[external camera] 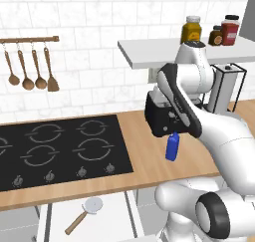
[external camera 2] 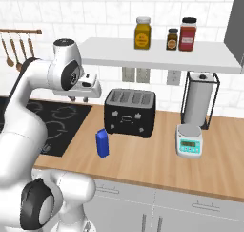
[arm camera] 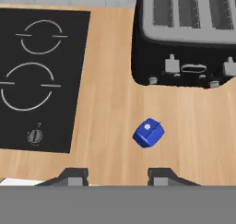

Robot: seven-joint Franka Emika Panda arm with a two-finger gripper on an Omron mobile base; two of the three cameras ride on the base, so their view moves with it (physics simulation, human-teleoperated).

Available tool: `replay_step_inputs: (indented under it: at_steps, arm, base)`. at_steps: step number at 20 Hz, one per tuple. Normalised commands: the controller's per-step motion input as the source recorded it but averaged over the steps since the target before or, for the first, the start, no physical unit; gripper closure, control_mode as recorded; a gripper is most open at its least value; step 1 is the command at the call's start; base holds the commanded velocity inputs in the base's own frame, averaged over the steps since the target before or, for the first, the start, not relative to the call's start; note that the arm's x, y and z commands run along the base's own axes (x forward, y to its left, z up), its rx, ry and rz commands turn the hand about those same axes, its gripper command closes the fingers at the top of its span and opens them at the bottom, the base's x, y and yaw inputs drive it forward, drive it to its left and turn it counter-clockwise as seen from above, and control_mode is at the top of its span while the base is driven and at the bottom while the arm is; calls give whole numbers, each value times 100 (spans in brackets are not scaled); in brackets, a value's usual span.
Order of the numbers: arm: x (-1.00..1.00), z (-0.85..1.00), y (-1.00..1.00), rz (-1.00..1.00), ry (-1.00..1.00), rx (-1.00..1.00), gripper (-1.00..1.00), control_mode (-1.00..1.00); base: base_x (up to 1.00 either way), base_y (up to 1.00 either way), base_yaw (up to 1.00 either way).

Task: Pick the pizza cutter from the drawer and place it on the counter.

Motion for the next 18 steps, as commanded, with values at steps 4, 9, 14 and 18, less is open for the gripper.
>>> replay_step_inputs:
  at_steps: [4, 9, 14, 18]
  arm:
    - [-30, -19, 39, 0, 0, -4, -100, -100]
    - [-46, -62, 100, 0, 2, -18, -100, -100]
    - [-59, -70, 100, 0, 1, -13, -100, -100]
    - [-81, -58, 100, 0, 6, -4, -100, -100]
  base:
    - [0, 0, 0]
    - [0, 0, 0]
    - [0, 0, 0]
    - [0, 0, 0]
